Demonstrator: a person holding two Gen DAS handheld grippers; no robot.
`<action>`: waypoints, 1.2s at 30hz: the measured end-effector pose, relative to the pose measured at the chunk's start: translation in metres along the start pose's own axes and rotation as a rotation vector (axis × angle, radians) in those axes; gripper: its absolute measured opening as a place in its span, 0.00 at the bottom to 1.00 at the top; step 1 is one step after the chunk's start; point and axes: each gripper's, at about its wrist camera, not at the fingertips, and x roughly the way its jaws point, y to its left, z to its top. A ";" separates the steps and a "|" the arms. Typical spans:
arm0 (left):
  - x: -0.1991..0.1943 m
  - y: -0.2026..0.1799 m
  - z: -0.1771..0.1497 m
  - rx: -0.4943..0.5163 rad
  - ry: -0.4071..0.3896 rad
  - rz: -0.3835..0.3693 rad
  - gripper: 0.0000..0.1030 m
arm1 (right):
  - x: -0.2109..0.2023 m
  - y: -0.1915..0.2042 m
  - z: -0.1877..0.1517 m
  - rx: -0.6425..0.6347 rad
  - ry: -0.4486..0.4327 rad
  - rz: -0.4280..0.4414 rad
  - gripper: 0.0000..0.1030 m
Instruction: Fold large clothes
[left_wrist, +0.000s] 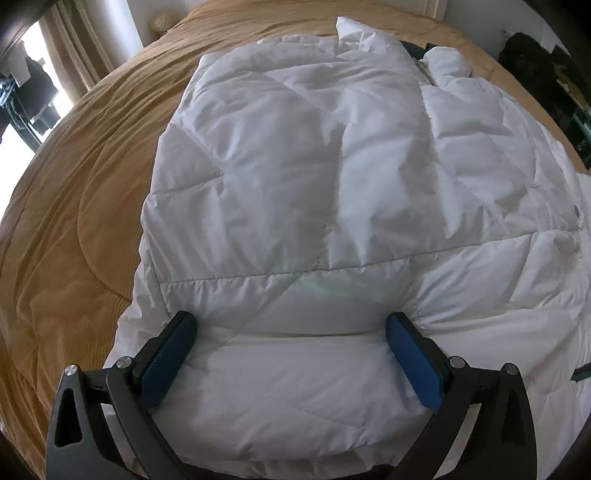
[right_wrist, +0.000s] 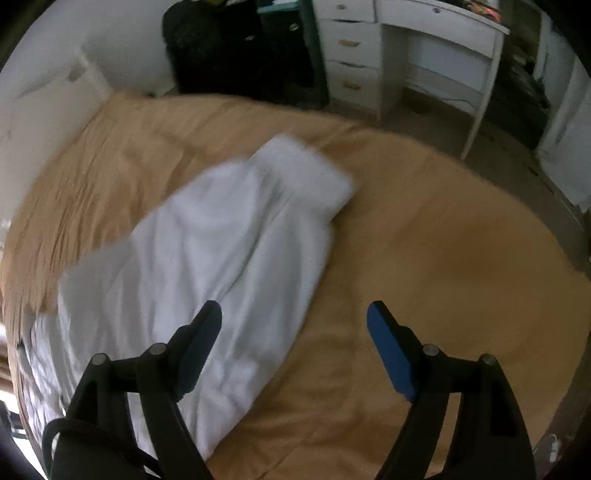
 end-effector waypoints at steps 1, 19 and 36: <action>0.000 -0.001 0.001 -0.004 0.001 0.003 1.00 | 0.005 -0.003 0.011 0.001 0.010 0.015 0.79; 0.002 0.003 0.002 -0.020 0.005 -0.011 1.00 | -0.054 0.083 0.042 -0.150 -0.056 0.368 0.06; -0.041 0.102 -0.013 -0.286 -0.067 -0.280 0.99 | -0.173 0.407 -0.225 -0.751 0.118 0.839 0.06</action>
